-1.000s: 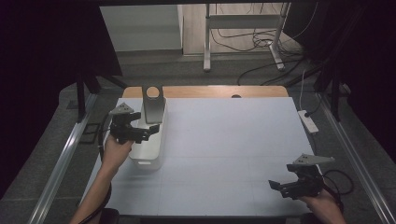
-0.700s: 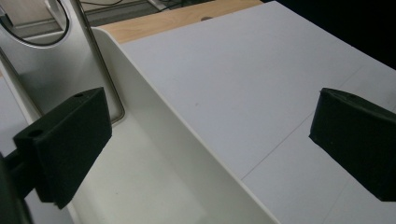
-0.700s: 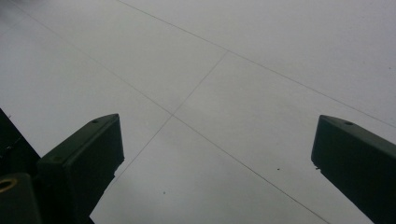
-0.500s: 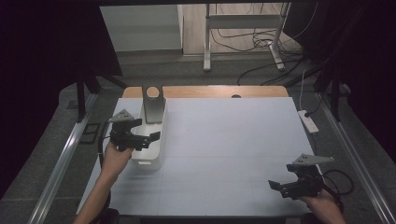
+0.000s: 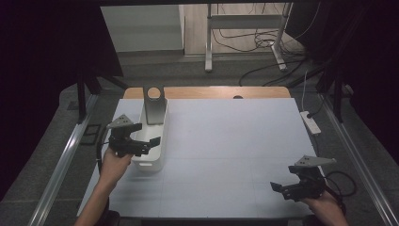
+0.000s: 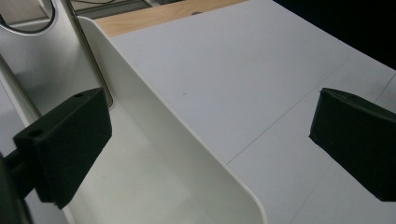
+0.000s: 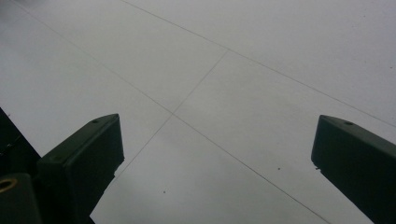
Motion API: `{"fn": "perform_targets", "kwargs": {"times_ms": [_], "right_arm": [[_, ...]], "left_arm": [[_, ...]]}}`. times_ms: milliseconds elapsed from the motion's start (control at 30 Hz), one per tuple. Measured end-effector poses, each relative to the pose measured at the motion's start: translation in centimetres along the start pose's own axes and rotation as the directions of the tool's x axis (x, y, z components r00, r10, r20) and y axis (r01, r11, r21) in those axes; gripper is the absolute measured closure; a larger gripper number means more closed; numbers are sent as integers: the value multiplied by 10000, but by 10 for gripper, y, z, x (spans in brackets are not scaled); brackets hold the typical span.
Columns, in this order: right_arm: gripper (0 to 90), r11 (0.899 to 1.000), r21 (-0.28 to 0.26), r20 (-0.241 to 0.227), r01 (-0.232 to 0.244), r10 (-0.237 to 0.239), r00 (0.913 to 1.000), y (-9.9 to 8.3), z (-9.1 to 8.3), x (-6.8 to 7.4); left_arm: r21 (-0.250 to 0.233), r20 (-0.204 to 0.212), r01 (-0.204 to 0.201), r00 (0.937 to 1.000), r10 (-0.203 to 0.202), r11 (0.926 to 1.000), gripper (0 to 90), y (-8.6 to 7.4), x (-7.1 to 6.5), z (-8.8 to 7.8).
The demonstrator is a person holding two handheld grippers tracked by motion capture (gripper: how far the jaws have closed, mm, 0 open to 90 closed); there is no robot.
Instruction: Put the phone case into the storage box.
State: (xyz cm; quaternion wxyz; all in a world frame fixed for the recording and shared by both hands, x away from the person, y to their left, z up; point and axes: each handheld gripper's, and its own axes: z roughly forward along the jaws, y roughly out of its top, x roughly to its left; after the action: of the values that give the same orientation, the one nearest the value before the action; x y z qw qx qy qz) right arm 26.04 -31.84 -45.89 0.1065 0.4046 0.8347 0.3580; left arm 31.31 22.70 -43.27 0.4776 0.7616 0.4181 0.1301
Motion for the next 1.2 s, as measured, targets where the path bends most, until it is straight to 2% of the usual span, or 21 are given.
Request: {"fn": "perform_targets", "kwargs": {"times_ms": [1200], "right_arm": [[26,10000,-79,-30,25,-25,10000,0,0,0]], "left_arm": [[8,-113,54,9999,-54,10000,0,-27,-14,-24]]}}
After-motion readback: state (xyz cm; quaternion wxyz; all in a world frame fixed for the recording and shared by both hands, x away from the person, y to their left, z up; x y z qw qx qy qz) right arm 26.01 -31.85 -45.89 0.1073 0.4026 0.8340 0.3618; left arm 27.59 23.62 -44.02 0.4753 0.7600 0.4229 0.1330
